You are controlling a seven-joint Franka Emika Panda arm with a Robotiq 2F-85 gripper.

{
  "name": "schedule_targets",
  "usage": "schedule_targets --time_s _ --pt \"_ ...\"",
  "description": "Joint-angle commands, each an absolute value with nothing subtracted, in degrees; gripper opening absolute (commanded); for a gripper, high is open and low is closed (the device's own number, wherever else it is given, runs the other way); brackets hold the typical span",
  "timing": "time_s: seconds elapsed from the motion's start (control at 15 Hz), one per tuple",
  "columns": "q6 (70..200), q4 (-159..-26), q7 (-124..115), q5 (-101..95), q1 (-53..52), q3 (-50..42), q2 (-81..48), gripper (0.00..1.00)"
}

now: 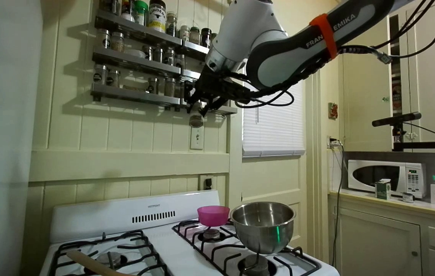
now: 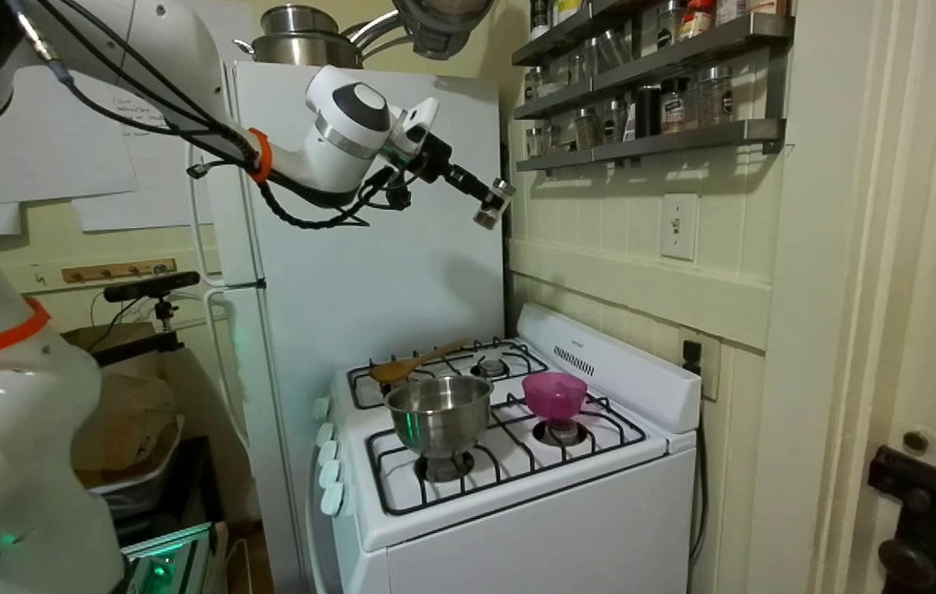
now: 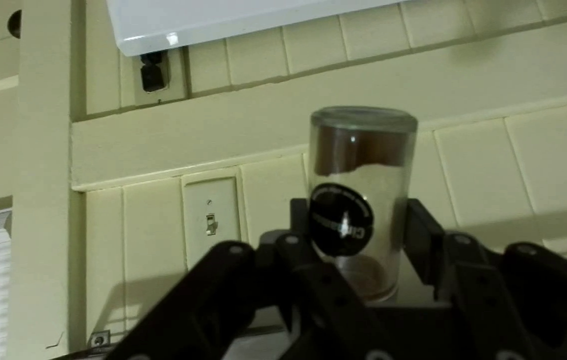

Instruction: Put the spice bottle on the stove

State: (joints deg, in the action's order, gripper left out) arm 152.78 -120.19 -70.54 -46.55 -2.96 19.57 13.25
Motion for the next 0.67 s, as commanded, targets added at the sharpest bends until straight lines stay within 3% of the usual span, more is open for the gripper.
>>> schedule_targets --time_s 0.0,0.6 --pt "149.57 -117.97 -72.52 -53.95 -1.07 21.56 9.25 0.23" --pt "149.33 -112.74 -94.40 -92.34 -2.60 24.13 -9.75 0.23"
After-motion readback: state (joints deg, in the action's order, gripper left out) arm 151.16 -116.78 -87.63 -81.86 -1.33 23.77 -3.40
